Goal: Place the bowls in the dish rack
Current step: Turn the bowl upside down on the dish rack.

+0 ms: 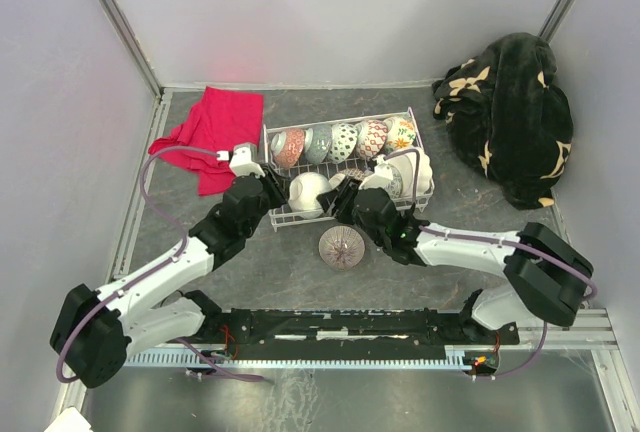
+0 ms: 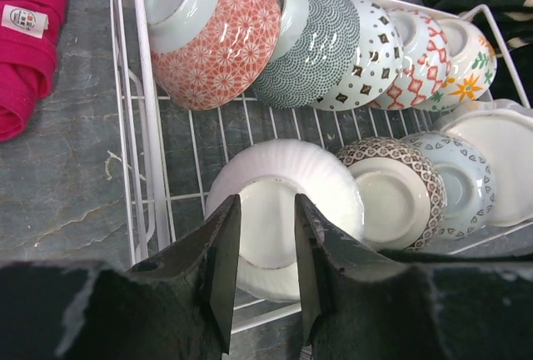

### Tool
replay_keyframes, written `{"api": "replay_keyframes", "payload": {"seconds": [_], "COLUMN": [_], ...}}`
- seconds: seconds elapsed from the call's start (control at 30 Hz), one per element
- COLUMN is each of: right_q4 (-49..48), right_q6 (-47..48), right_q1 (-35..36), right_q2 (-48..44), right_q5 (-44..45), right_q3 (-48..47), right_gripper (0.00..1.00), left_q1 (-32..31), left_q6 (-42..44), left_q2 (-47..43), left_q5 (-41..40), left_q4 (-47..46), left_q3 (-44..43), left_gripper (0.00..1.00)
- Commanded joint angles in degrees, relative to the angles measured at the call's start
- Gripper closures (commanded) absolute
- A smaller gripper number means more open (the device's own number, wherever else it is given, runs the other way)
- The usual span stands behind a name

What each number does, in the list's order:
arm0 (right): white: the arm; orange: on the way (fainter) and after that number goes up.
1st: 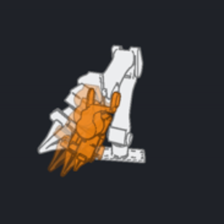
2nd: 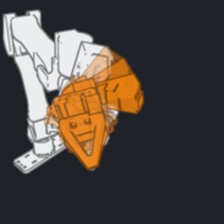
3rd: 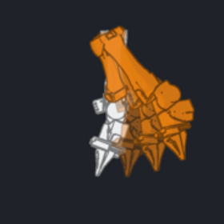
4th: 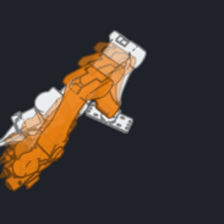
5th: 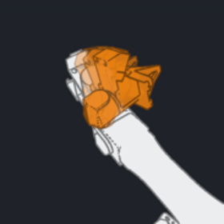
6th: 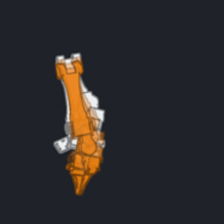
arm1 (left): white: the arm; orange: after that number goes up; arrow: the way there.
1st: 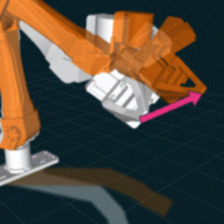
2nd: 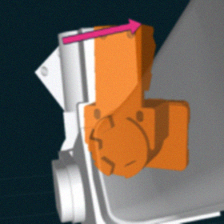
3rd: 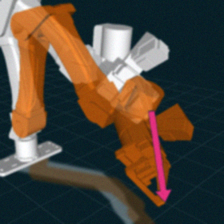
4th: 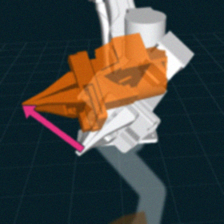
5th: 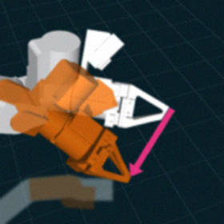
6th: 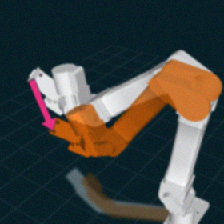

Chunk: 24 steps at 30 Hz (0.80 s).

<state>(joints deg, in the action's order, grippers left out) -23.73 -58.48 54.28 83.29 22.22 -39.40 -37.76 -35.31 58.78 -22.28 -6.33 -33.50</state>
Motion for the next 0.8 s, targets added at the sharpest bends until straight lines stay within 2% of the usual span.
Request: {"api": "replay_keyframes", "payload": {"seconds": [0.0,0.23,0.57,0.77], "right_q4": [8.5,14.0,30.1,36.0], "right_q6": [3.7,8.1,16.8,21.0], "right_q1": [1.8,5.0,12.6,18.0], "right_q2": [-5.1,-9.6,-15.6,-13.8], "right_q5": [2.3,2.6,0.6,4.5], "right_q3": [1.0,-1.4,-3.3,-4.3], "right_gripper": [0.41,0.4,0.42,0.43], "left_q1": [-0.4,-0.4,-0.3,-0.3], "left_q6": [0.5,0.7,1.3,1.3], "left_q2": [-2.4,-2.8,-4.9,-5.2], "left_q5": [-1.6,-1.8,-3.1,-3.3], "left_q4": [-2.5,-2.3,-1.6,-1.4], "left_q3": [-2.3,-2.3,-2.1,-2.0], "left_gripper": [0.6,0.59,0.58,0.58]}}
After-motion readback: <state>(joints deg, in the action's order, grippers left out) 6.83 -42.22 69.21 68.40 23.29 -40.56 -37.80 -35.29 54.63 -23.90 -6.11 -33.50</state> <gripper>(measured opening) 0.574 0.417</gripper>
